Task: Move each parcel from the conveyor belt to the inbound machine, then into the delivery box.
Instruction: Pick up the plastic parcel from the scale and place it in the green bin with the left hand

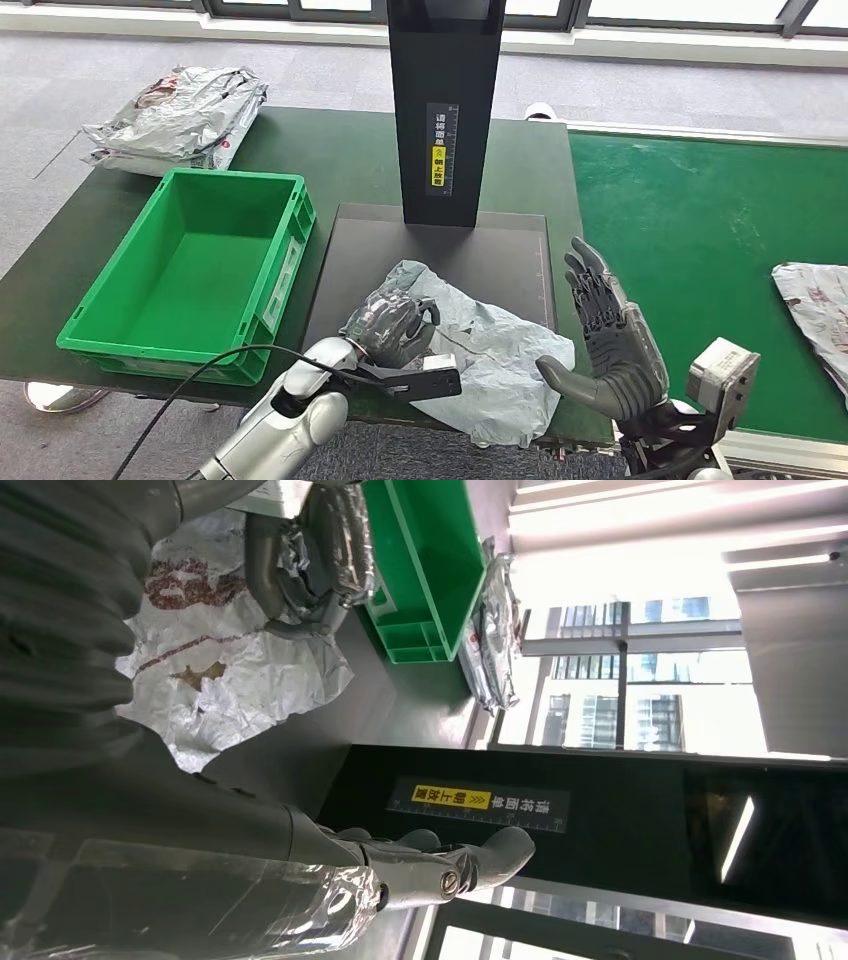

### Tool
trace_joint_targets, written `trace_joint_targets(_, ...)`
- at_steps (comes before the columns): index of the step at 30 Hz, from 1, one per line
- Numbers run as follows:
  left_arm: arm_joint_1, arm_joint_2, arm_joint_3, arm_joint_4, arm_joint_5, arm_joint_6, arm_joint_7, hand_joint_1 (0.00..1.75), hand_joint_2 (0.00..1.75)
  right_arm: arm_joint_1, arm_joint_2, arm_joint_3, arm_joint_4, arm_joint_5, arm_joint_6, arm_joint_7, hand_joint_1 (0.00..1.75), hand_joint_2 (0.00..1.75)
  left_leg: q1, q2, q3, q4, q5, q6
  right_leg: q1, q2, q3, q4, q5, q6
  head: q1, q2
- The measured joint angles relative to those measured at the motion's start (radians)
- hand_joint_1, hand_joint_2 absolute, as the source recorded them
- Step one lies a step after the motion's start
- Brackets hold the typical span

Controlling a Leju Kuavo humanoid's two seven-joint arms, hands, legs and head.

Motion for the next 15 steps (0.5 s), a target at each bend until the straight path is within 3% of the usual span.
trace_joint_targets(4,-0.019,0.005,0.016,-0.022,-0.014,-0.001,0.005,1.75,1.75,0.000,0.000,-0.003,0.000,0.000,0.003,-0.001,0.00,1.75,0.000,0.000,0.000,0.000,0.000,0.000,0.000,0.000,0.000,0.000,0.000,0.000,0.000,0.000)
trace_joint_targets(5,-0.023,0.005,0.020,-0.025,-0.016,-0.001,0.006,1.40,1.75,0.000,0.000,-0.004,0.000,0.000,0.004,-0.001,0.00,1.75,0.000,0.000,0.000,0.000,0.000,0.000,0.000,0.000,0.000,0.000,0.000,0.000,0.000,0.000)
trace_joint_targets(8,-0.031,0.007,0.028,-0.032,-0.021,-0.002,0.007,0.09,1.75,-0.002,0.000,-0.005,0.001,0.000,0.007,-0.002,0.00,1.75,0.000,0.000,0.000,0.000,0.000,0.000,0.000,0.000,0.000,0.000,0.000,0.000,0.000,0.000)
trace_joint_targets(9,-0.032,0.007,0.029,-0.033,-0.023,-0.003,0.007,0.00,1.75,-0.003,0.000,-0.005,0.002,0.000,0.008,-0.002,0.00,1.75,0.000,0.000,0.000,0.000,0.000,0.000,0.000,0.000,0.000,0.000,0.000,0.000,0.000,0.000)
trace_joint_targets(15,-0.040,0.012,0.033,-0.033,-0.061,-0.007,0.004,0.00,1.75,-0.018,0.000,-0.005,0.011,0.000,0.018,-0.002,0.00,1.75,0.000,0.000,0.000,0.000,0.000,0.000,0.000,0.000,0.000,0.000,0.000,0.000,0.000,0.000)
